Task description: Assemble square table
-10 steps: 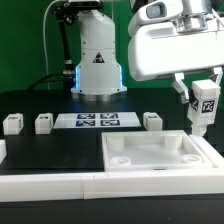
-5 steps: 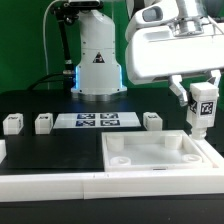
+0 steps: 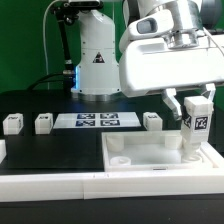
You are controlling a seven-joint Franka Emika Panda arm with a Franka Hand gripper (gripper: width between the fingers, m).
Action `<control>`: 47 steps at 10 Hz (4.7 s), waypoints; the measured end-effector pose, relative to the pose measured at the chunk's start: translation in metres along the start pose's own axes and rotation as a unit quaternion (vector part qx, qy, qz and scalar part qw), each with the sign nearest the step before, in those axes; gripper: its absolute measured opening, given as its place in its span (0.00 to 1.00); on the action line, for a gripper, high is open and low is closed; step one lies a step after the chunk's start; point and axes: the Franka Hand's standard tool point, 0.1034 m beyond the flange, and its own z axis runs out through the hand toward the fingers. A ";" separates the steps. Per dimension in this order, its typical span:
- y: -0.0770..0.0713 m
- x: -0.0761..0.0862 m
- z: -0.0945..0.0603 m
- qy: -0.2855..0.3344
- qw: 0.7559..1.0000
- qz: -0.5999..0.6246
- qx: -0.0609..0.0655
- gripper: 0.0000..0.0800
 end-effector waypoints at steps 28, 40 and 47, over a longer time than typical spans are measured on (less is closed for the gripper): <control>-0.001 -0.004 0.007 -0.117 0.993 -0.001 0.020 0.81; -0.003 0.004 0.012 -0.302 0.951 0.009 0.060 0.81; -0.002 0.006 0.013 -0.296 0.953 0.009 0.058 0.37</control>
Offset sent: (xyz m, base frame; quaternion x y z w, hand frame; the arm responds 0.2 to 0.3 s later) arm -0.0018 0.0036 -0.0101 -0.0045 0.0112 0.0081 0.9999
